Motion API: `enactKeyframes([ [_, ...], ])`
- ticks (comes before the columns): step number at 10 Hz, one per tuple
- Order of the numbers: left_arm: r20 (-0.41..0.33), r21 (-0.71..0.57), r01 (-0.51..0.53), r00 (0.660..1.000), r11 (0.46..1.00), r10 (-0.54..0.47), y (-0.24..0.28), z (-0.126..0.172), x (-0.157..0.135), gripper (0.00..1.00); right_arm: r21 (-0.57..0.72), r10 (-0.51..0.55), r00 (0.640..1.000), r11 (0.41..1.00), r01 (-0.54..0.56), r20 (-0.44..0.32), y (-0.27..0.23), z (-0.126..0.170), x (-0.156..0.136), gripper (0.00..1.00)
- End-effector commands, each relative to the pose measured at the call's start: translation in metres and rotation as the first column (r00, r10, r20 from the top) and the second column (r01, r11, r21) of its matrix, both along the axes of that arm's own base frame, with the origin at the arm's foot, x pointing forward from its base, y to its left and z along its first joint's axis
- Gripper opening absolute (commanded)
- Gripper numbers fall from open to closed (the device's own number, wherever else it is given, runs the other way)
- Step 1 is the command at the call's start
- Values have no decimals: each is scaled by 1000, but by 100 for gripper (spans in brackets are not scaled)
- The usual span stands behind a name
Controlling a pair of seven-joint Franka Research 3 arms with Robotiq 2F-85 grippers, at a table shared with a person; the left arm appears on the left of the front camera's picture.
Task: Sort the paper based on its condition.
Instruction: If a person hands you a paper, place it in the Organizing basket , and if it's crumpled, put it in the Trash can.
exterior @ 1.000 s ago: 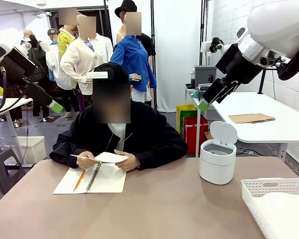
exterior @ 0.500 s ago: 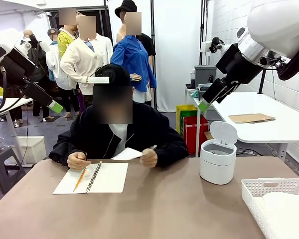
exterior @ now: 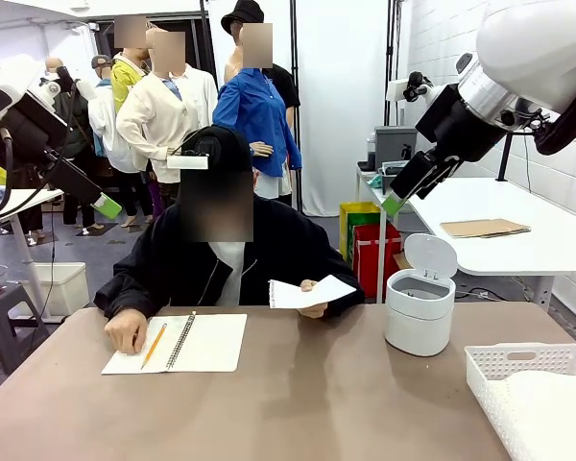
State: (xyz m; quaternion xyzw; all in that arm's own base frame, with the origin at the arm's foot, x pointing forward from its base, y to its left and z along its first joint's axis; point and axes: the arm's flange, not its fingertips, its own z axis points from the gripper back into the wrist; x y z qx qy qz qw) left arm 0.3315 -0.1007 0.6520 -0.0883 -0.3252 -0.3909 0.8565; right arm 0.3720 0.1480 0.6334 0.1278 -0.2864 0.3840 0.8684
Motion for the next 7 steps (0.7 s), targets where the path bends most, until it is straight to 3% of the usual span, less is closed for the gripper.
enactKeyframes([
  [1,-1,1,-14,1000,1000,14,-2,1,-2,100,0,1,1000,1000,-1,-1,0,-1,0,100],
  [7,-1,1,-14,1000,1000,14,-2,1,-2,100,0,1,1000,1000,-1,-1,0,-1,0,100],
])
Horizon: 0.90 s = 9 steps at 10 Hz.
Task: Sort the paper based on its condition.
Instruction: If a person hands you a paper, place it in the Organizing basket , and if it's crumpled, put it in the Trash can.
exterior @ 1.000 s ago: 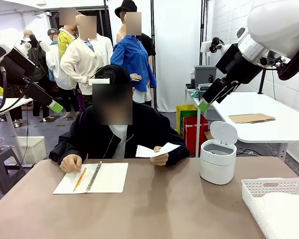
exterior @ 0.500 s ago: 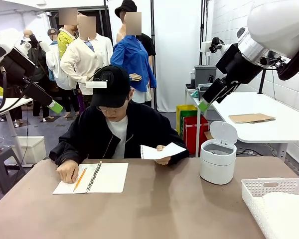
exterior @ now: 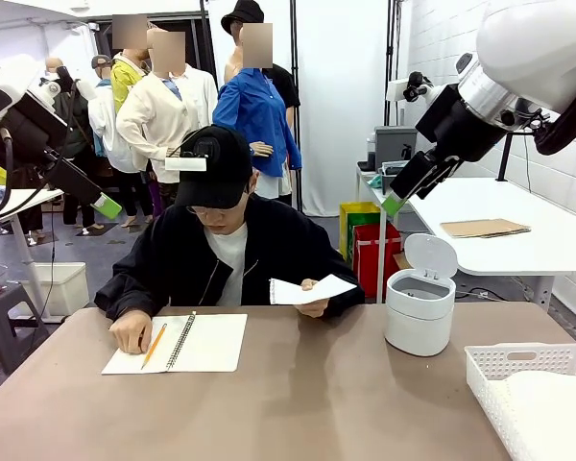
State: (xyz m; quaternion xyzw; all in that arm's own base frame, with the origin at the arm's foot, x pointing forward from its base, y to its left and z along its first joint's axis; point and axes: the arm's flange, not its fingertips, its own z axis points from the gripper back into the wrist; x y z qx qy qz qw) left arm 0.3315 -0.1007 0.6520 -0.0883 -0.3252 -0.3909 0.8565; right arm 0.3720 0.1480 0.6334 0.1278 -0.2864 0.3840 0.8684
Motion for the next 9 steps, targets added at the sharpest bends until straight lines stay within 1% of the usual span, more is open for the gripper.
enactKeyframes([
  [1,-1,1,-14,1000,1000,14,-2,1,-2,100,0,1,1000,1000,-1,-1,0,-1,0,100],
  [7,-1,1,-14,1000,1000,14,-2,1,-2,100,0,0,1000,1000,0,0,0,0,0,100],
  [8,-1,1,-14,1000,1000,14,-2,1,-2,100,43,-33,992,998,39,-122,6,-12,17,100],
  [9,-1,1,-14,1000,1000,14,-2,1,-2,100,100,-104,961,986,133,-255,8,-21,34,100],
])
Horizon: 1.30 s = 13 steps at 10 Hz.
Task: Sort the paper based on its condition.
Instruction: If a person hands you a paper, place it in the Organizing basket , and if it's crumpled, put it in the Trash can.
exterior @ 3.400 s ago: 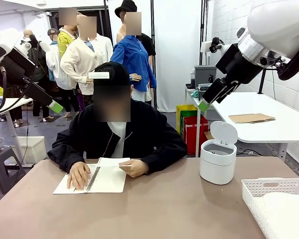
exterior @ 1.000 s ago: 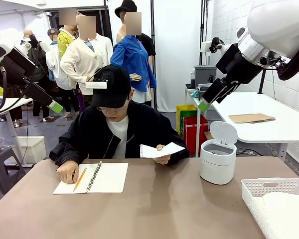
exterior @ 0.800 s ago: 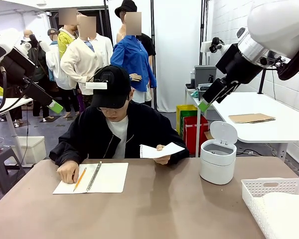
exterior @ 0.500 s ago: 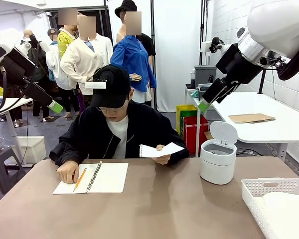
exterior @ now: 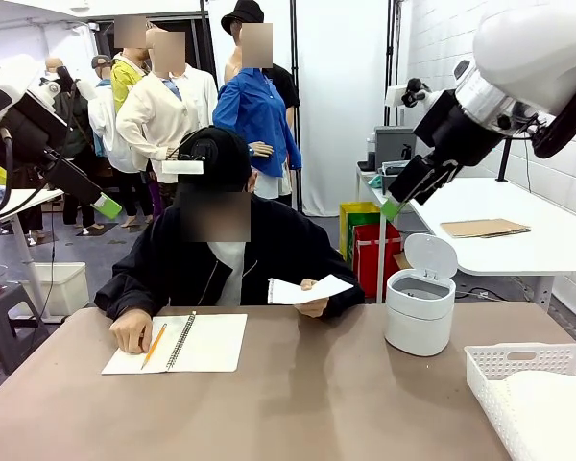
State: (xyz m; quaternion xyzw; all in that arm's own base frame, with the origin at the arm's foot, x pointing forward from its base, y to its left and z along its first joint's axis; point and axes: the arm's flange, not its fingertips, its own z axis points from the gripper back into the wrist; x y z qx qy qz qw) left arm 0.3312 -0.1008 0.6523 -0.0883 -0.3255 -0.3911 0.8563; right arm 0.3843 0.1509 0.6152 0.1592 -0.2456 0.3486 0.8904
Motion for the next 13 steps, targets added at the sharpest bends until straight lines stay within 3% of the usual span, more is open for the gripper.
enactKeyframes([
  [1,-2,1,-15,1000,1000,15,-2,0,-2,100,92,-124,962,984,150,-242,4,-12,40,100],
  [3,-2,1,-15,1000,1000,15,-2,0,-2,100,112,-201,873,955,276,-445,4,-36,67,100],
  [5,-2,1,-15,1000,1000,15,-2,0,-2,100,153,-278,728,872,465,-627,2,-64,90,100],
  [6,-2,1,-15,1000,1000,15,-2,0,-2,100,183,-295,638,798,574,-711,1,-74,100,100],
  [7,-2,1,-15,1000,1000,15,-2,0,-2,100,188,-309,572,737,649,-760,2,-88,109,100],
  [9,-2,1,-15,1000,1000,15,-2,0,-2,100,171,-331,519,692,702,-788,10,-109,120,100],
  [12,-2,1,-15,1000,1000,15,-2,0,-2,100,130,-289,435,689,713,-853,22,-146,125,100],
  [13,-2,1,-15,1000,1000,15,-2,0,-2,100,124,-272,426,704,699,-863,24,-154,122,100],
])
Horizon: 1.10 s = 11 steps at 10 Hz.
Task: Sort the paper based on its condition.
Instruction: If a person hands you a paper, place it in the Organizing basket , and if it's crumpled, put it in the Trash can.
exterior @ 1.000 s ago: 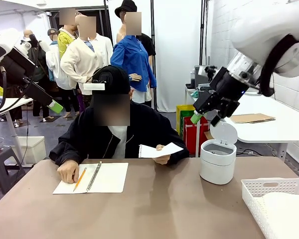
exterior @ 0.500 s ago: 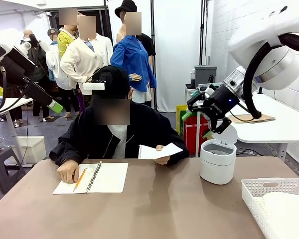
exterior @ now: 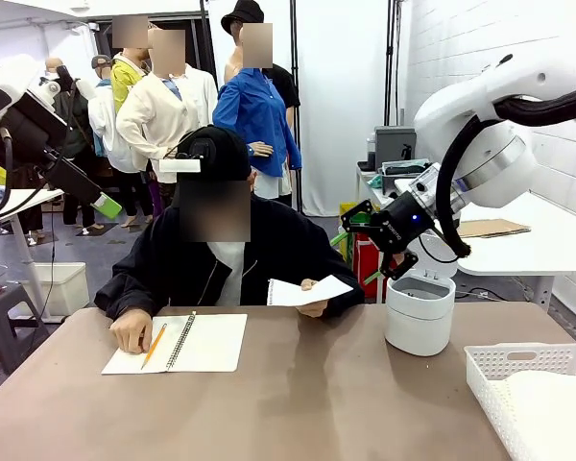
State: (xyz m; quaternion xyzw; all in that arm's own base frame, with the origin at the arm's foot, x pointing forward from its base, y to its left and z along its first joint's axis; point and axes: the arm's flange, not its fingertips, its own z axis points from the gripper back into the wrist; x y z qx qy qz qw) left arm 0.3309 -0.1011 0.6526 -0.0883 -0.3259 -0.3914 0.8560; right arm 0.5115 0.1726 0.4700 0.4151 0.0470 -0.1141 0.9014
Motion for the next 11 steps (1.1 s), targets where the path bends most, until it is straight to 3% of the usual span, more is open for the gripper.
enactKeyframes([
  [1,-3,2,-15,1000,1000,15,-2,0,-1,100,76,50,996,996,-44,-78,7,-28,-15,100],
  [4,-3,2,-15,1000,1000,15,-2,0,-1,100,128,67,992,990,-52,-109,11,-40,-21,100],
  [11,-3,2,-15,1000,1000,15,-2,0,-1,100,235,114,991,967,-96,-65,28,-67,-21,100],
])
